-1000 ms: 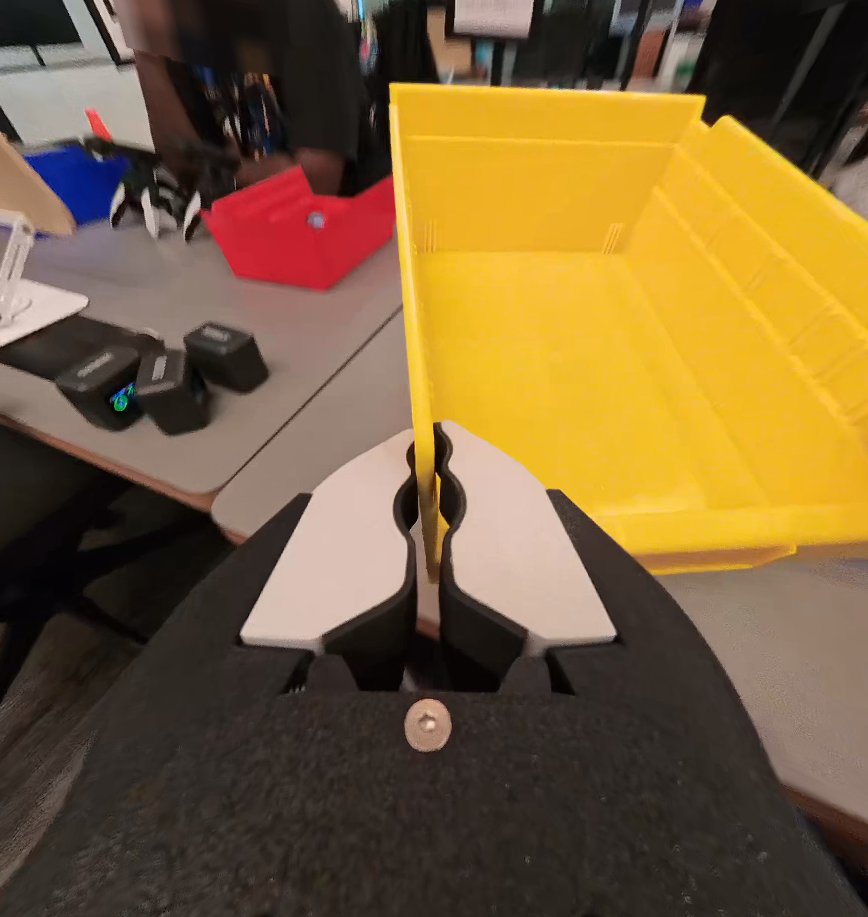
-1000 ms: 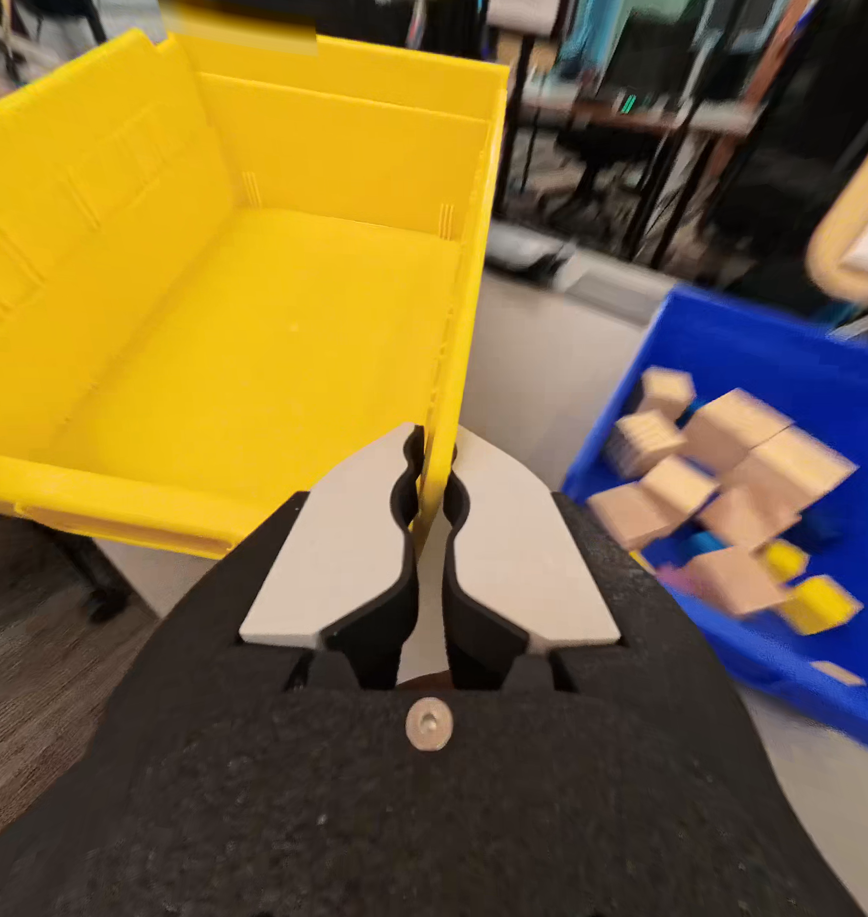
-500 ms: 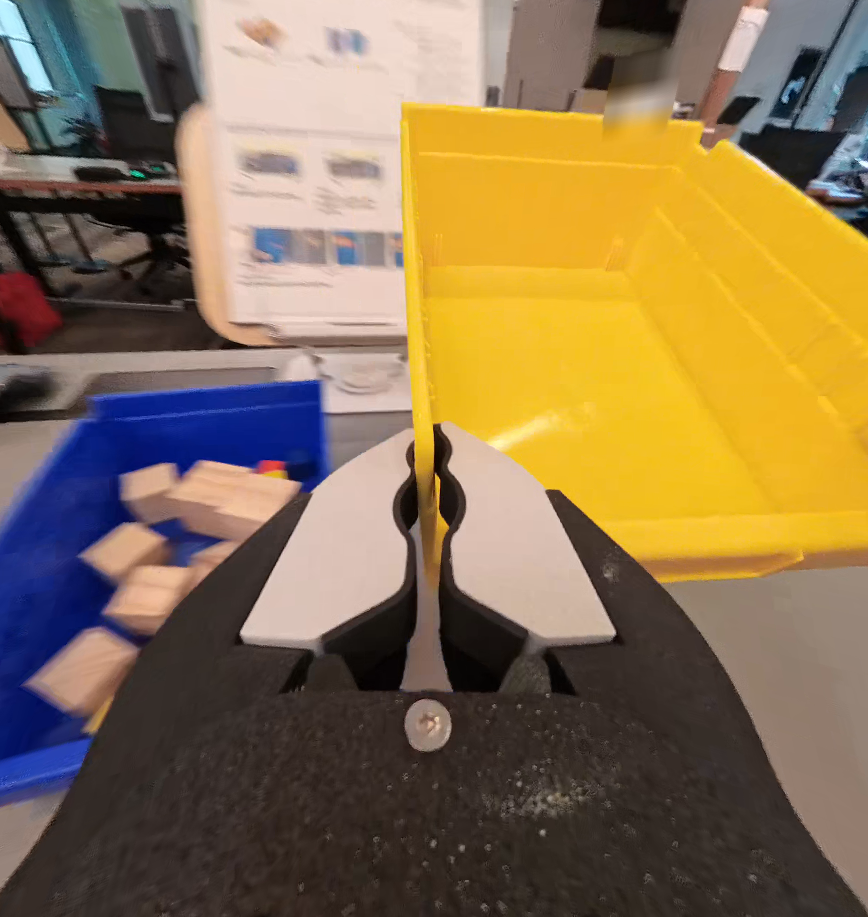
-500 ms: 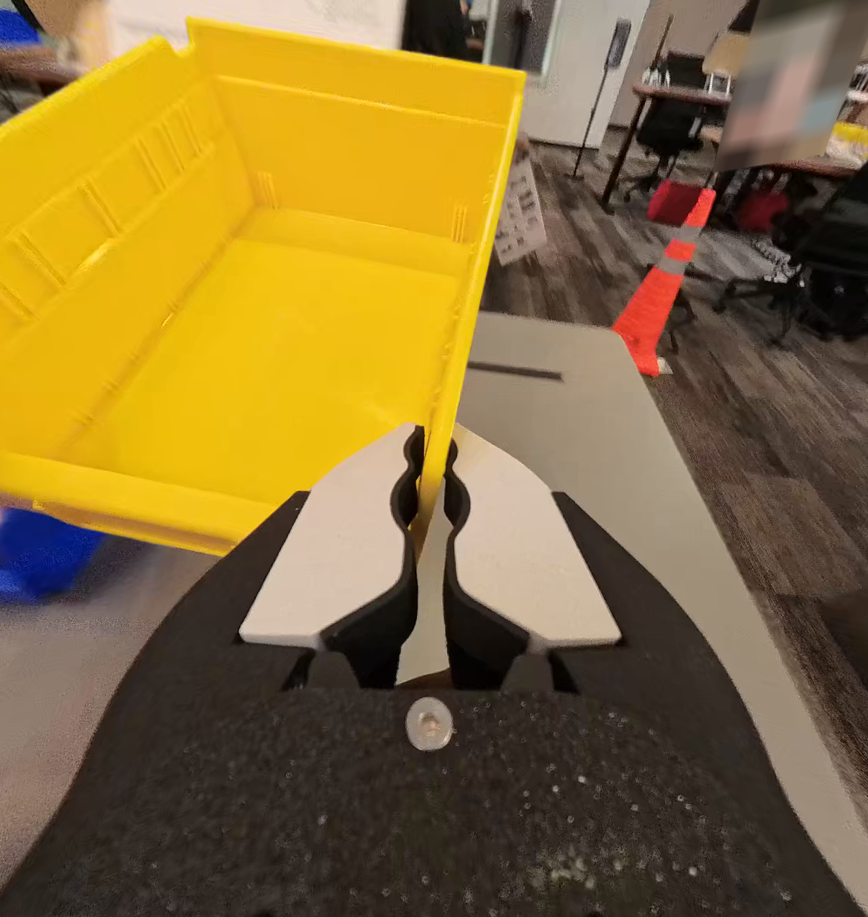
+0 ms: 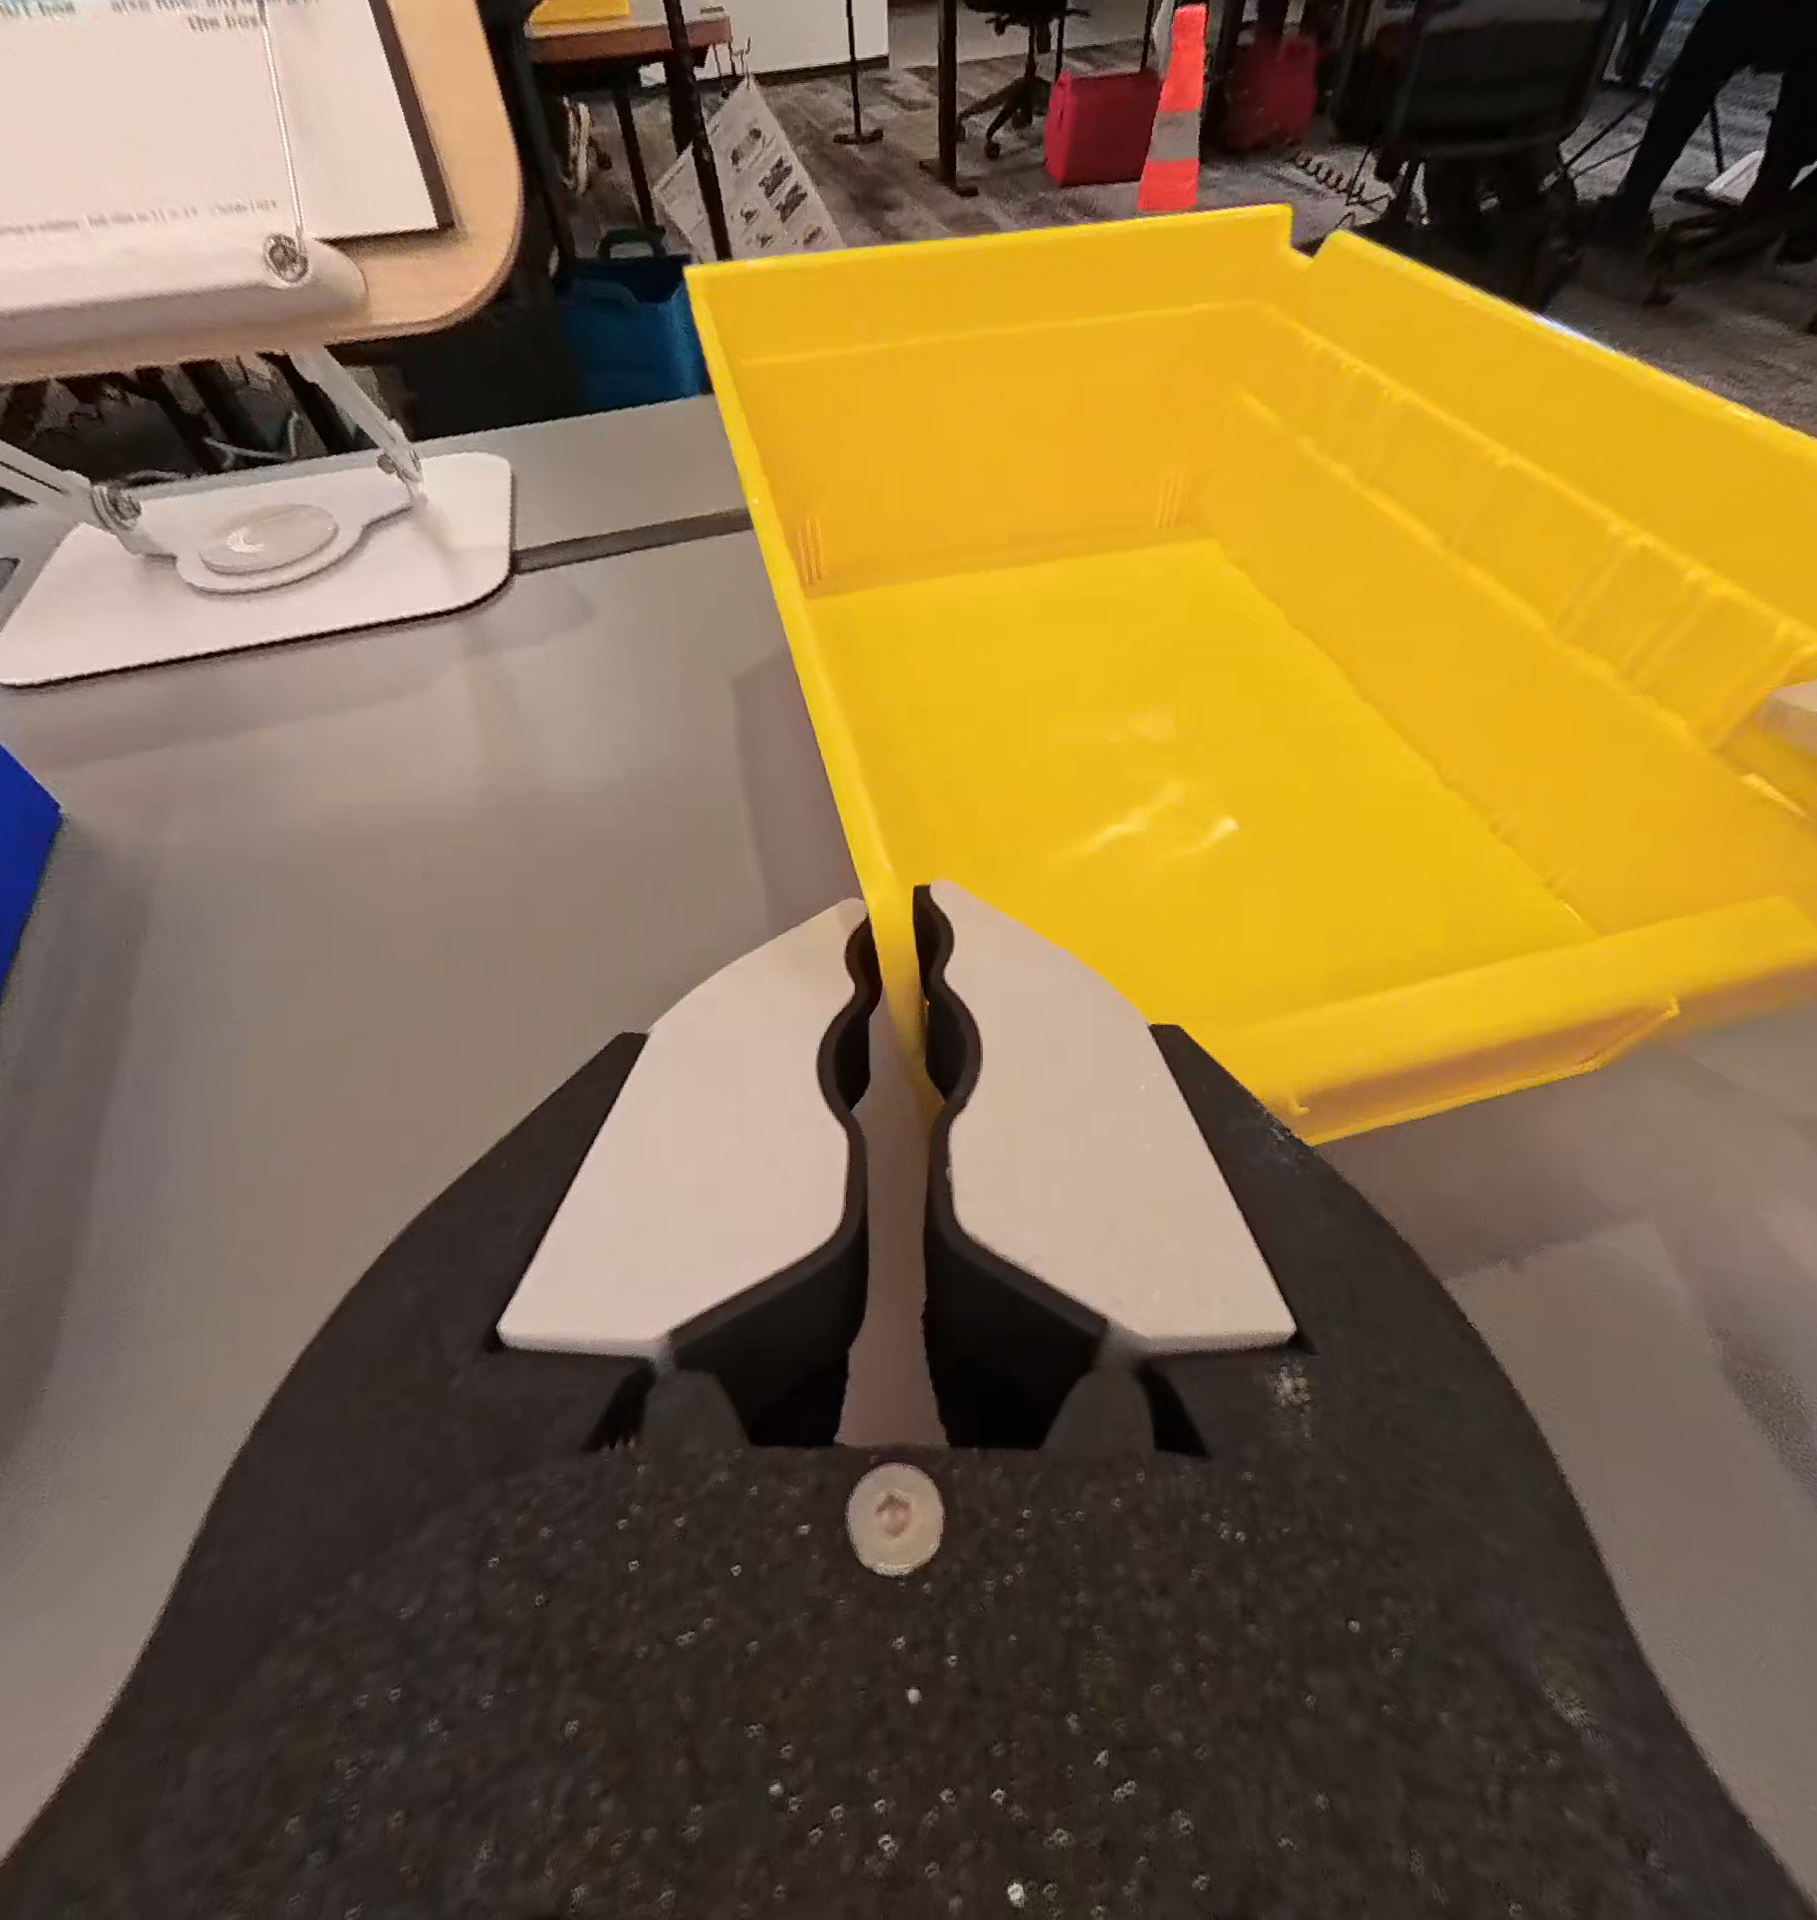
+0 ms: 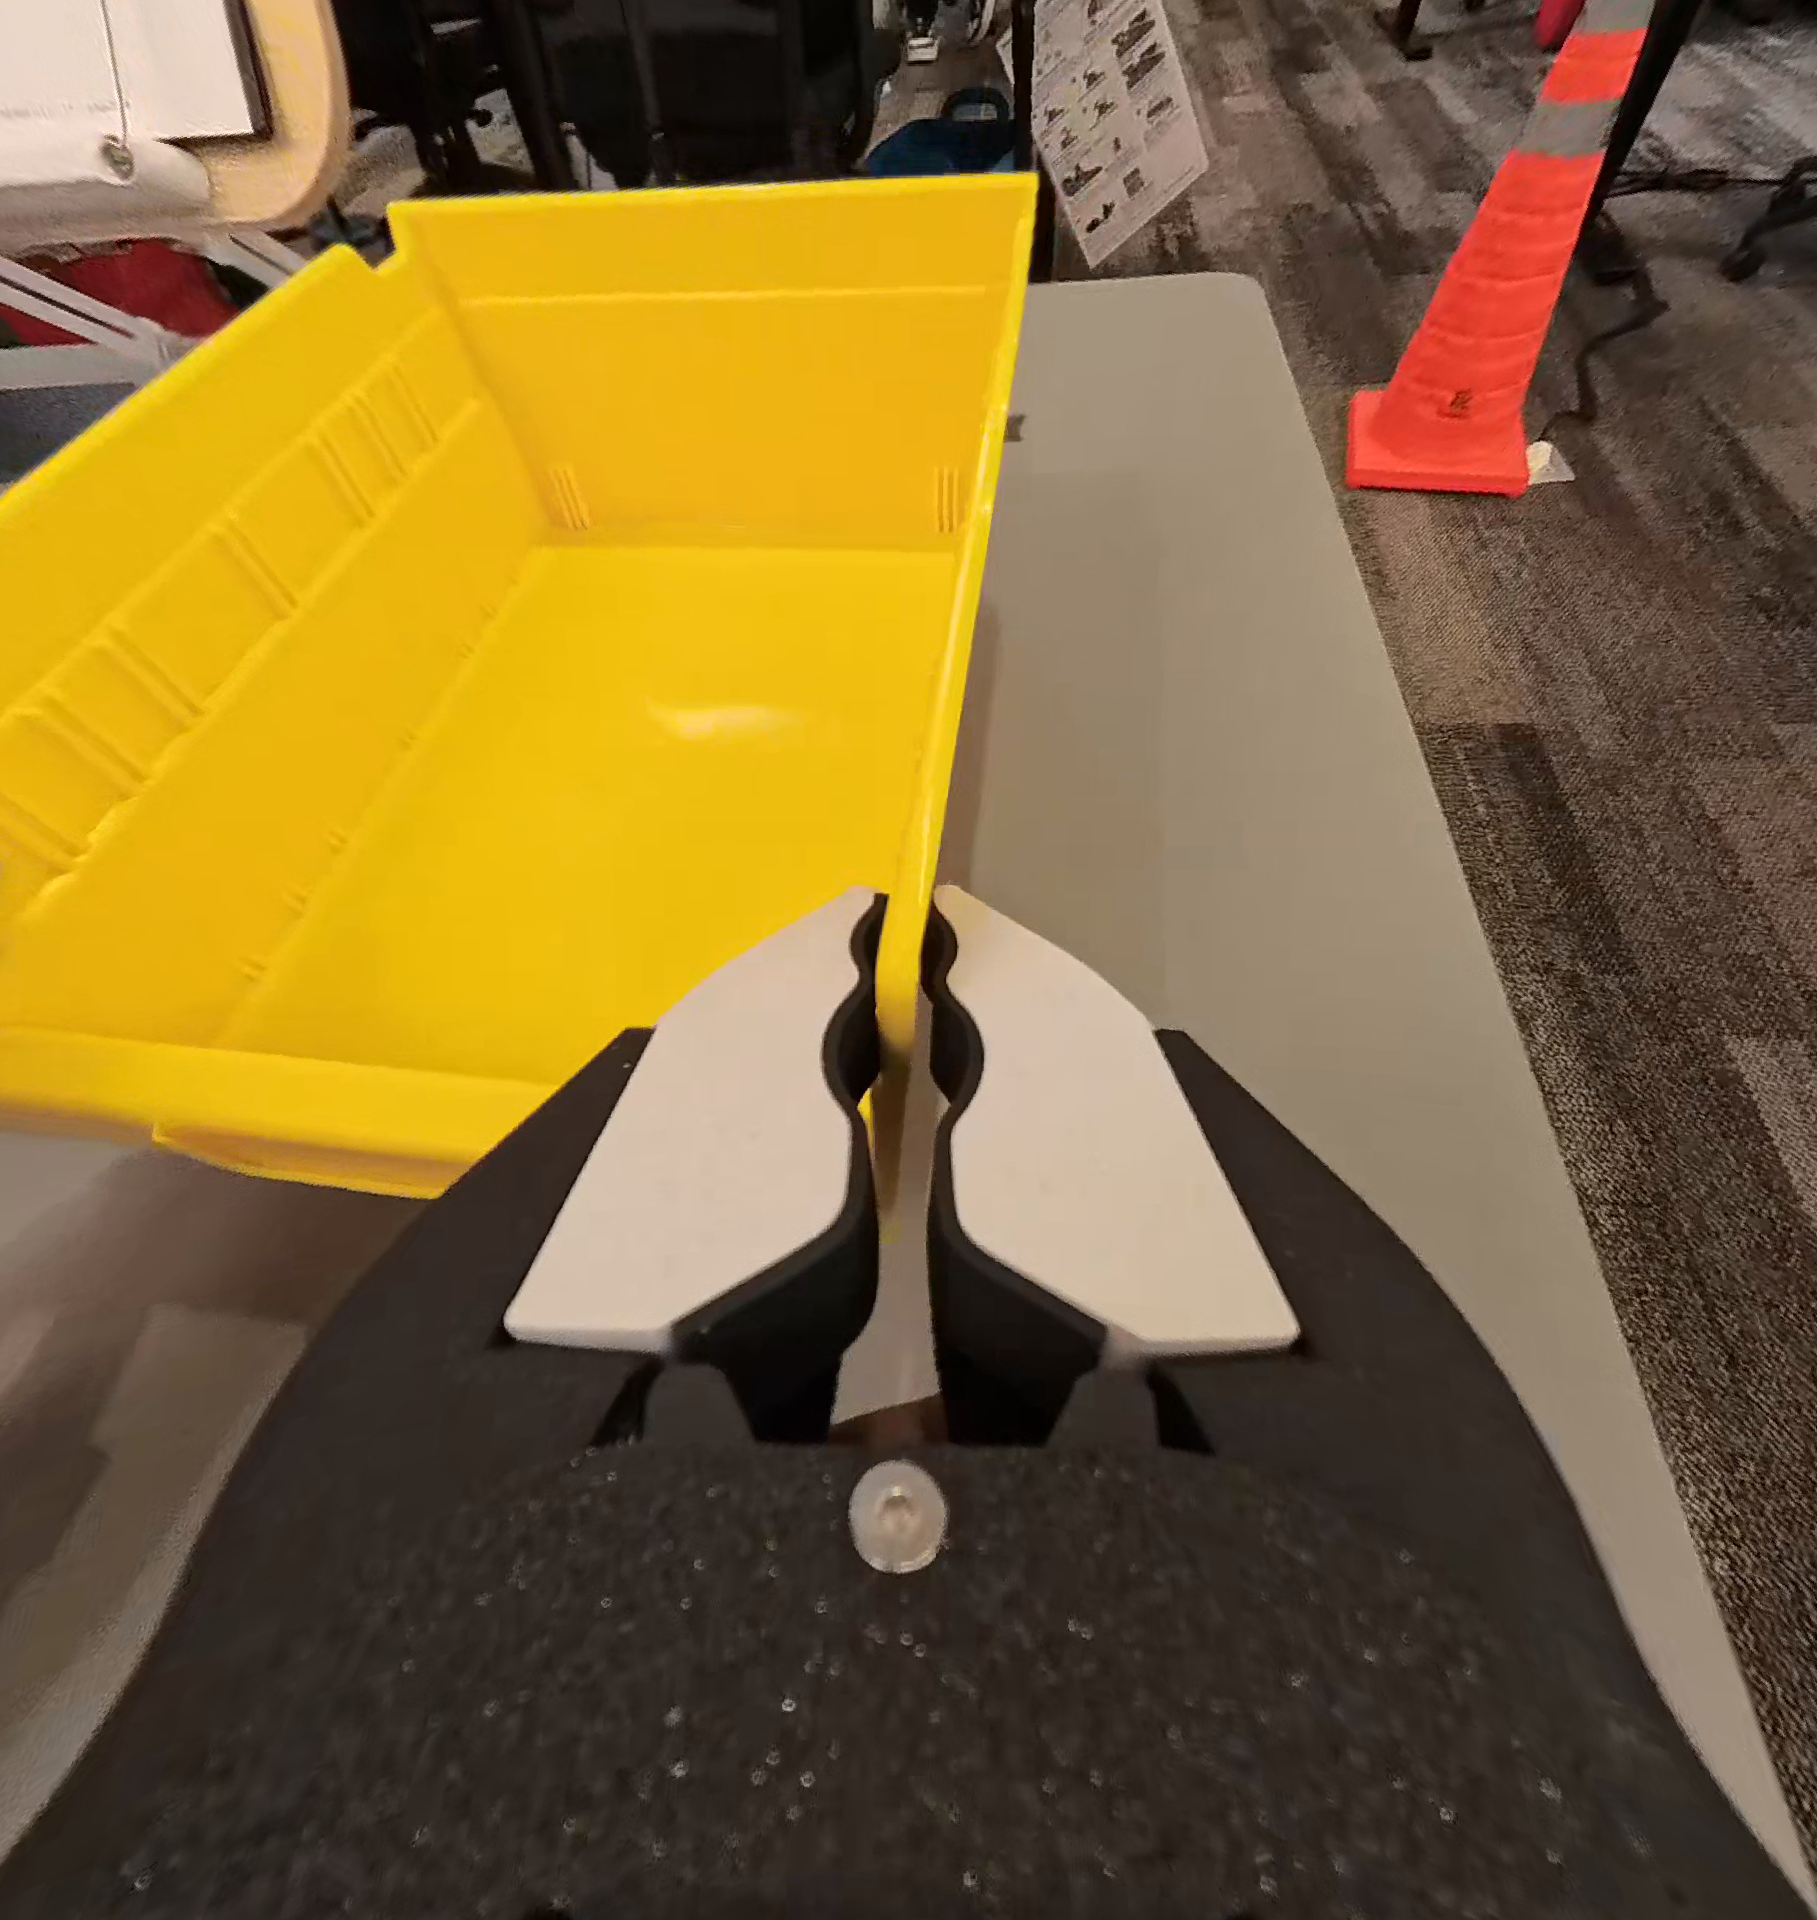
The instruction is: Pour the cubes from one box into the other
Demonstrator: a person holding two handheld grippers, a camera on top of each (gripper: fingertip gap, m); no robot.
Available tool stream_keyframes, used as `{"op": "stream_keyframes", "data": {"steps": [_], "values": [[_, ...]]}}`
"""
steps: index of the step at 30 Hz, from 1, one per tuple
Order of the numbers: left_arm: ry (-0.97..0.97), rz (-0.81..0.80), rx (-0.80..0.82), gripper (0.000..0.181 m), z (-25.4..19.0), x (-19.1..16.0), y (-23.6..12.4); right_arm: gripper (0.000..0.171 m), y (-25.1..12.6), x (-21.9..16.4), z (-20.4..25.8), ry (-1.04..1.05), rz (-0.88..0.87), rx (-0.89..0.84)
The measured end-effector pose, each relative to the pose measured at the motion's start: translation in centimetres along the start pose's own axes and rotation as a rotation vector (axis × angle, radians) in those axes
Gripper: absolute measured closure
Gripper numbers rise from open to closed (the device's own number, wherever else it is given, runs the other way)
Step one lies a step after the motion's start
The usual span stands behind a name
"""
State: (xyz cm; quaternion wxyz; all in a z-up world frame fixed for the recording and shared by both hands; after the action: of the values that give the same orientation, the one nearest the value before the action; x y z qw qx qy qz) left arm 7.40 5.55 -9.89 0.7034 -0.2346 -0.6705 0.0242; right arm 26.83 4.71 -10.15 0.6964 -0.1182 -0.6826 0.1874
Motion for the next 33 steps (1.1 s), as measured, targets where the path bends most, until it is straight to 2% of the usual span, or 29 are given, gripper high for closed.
{"op": "stream_keyframes", "data": {"steps": [7,11,12,13,14,16,19,21,23,25,27,29,30,33], "values": [[-0.025,0.036,0.011,0.175,1.2,-2.0,1.4,0.167,2.3,-1.0,0.7,-0.021,0.006,-0.019],[-0.042,0.052,-0.054,0.170,0.6,-2.2,0.9,0.167,2.1,-0.9,0.3,0.066,-0.026,-0.034],[-0.062,0.056,-0.090,0.157,0.6,-2.2,0.4,0.161,1.6,-0.6,0.1,0.049,-0.038,-0.048],[-0.086,0.050,-0.143,0.142,0.6,-2.0,-0.4,0.148,0.9,-0.3,-0.1,0.022,-0.047,-0.061],[-0.113,0.049,-0.200,0.134,0.8,-1.6,-1.4,0.138,0.0,0.3,-0.1,-0.004,-0.055,-0.068],[-0.152,0.039,-0.307,0.120,2.2,-0.4,-4.1,0.135,-2.1,2.1,0.5,-0.041,-0.090,-0.077],[-0.178,0.019,-0.355,0.119,8.3,2.7,-8.1,0.126,-5.7,7.5,4.8,-0.089,-0.245,-0.029],[-0.204,0.032,-0.319,0.120,15.0,4.3,-10.4,0.124,-7.7,11.1,11.3,-0.134,-0.360,0.106],[-0.185,0.076,-0.186,0.121,23.7,4.7,-11.9,0.125,-7.7,12.8,18.7,-0.136,-0.381,0.208],[-0.125,0.194,-0.012,0.123,32.6,3.5,-12.4,0.123,-5.3,11.1,26.6,-0.172,-0.223,0.312],[-0.128,0.354,0.053,0.121,39.0,1.9,-11.7,0.113,-1.6,9.1,32.5,-0.256,-0.057,0.324],[-0.193,0.511,0.034,0.118,42.4,0.1,-10.0,0.121,2.3,8.7,36.5,-0.207,0.055,0.304],[-0.215,0.578,0.031,0.120,43.4,-1.0,-9.0,0.121,4.1,8.4,38.6,-0.169,0.130,0.337],[-0.233,0.759,0.067,0.128,45.1,-4.9,-6.8,0.116,9.6,6.0,41.3,-0.236,0.413,0.244]]}}
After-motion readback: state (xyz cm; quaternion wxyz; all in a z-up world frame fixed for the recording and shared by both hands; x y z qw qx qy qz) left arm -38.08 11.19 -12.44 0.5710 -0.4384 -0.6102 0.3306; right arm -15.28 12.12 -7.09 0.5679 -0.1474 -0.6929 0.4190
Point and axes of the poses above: each gripper's, where its closed fingertips meet, y out along the fingers, x out of its top, z = x × y across the jaws, the point moved 1 cm from there along -y, back along the fingers, and after that the axes turned 3 degrees about -y, right-handed, at the moved point
